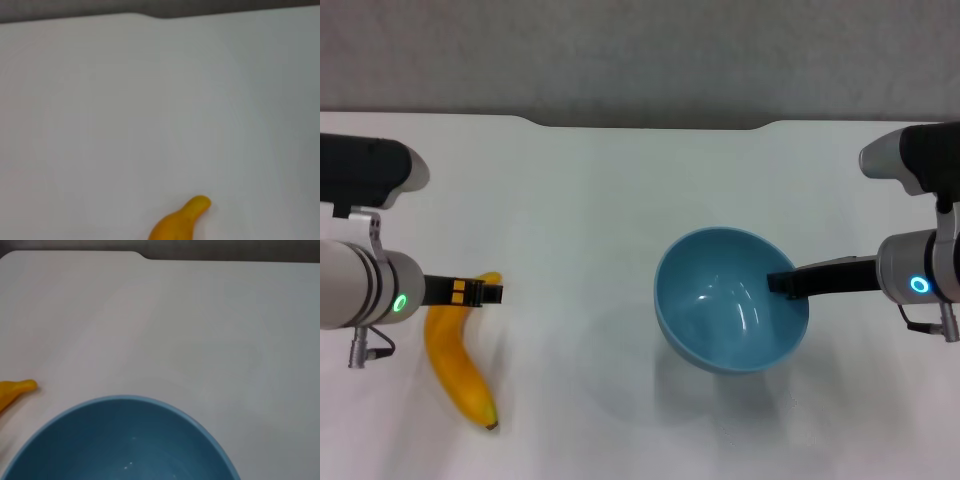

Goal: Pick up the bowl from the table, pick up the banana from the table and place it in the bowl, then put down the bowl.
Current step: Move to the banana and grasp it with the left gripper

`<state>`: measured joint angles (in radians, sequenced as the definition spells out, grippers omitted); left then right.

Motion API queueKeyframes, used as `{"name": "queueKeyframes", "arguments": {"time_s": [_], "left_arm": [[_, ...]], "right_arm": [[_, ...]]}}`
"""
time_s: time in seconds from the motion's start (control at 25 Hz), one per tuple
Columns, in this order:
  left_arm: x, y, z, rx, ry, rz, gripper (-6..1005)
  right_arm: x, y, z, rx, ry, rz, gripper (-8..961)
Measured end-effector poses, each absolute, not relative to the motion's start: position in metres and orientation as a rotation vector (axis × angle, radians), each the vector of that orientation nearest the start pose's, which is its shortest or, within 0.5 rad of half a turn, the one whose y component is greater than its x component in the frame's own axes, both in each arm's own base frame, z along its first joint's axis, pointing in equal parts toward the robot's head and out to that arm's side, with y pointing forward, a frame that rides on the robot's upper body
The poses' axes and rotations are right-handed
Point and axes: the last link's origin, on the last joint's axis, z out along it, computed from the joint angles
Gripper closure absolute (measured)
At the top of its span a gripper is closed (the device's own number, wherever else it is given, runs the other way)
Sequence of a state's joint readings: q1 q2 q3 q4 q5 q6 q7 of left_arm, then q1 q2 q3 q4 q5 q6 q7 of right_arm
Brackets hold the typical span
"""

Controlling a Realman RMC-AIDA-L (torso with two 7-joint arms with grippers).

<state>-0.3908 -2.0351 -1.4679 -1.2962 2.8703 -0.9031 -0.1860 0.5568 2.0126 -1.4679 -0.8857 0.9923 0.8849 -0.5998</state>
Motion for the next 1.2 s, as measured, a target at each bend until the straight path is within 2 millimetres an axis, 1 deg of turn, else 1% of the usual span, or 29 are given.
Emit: {"name": "queueKeyframes", "arguments": {"time_s": [0.32, 0.44, 0.6, 0.96, 1.2], "left_arm": [[-0.255, 0.382, -0.014, -1.866, -1.239, 0.129, 166], [-0.266, 0.384, -0.013, -1.844, -1.247, 0.130, 163], [-0.274, 0.385, -0.011, -1.832, -1.242, 0.137, 158], [-0.276, 0.384, -0.013, -1.859, -1.210, 0.168, 148], [-0.288, 0.383, -0.014, -1.832, -1.249, 0.186, 105]], "right_arm": [[0.243, 0.391, -0.035, -2.309, 1.264, 0.102, 920], [0.242, 0.391, -0.034, -2.310, 1.263, 0.103, 920], [0.245, 0.389, -0.034, -2.305, 1.272, 0.103, 920], [0.242, 0.389, -0.032, -2.308, 1.258, 0.116, 920], [0.241, 0.389, -0.032, -2.308, 1.263, 0.126, 920]]}}
